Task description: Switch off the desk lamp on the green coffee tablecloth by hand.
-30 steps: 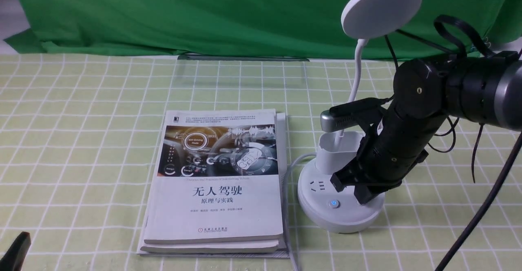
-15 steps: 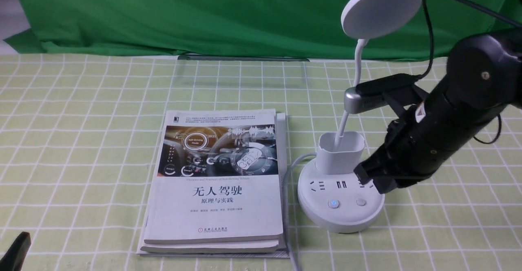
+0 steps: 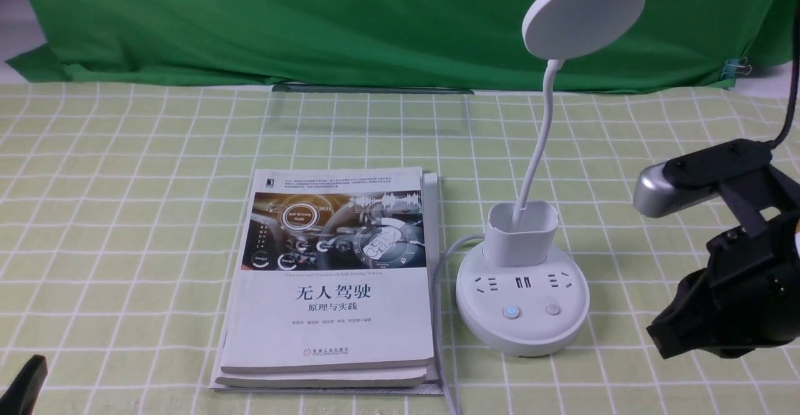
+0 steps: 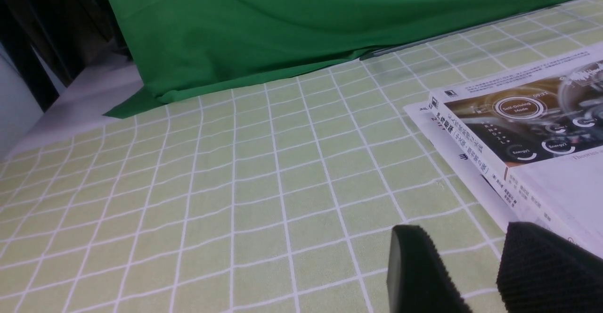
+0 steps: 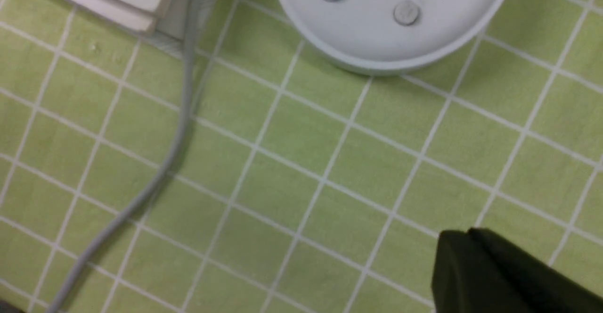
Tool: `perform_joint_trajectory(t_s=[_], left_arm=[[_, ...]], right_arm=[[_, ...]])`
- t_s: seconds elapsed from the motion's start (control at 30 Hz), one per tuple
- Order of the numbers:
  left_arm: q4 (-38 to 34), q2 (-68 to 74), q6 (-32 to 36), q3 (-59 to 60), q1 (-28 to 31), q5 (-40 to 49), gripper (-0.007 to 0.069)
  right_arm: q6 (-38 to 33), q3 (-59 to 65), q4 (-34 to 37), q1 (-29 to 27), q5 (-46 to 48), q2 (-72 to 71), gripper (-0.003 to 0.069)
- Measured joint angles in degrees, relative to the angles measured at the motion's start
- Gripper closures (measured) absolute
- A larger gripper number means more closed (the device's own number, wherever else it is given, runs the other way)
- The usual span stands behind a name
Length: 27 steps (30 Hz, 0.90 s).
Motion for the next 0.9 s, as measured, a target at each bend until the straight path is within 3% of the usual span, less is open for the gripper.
perform_joint_trajectory(t_s=[0.5, 0.9], left_arm=[[0.1, 0.0, 0.0, 0.0, 0.0, 0.0, 0.0382], [0.7, 0.0, 0.0, 0.0, 0.0, 0.0, 0.0382]], right_arm=[[-2.4, 4.3, -1.4, -1.7, -13.5, -7.7, 0.0618], [-3.3, 44.0, -1.9, -19.0, -35.9, -53.0, 0.0618]])
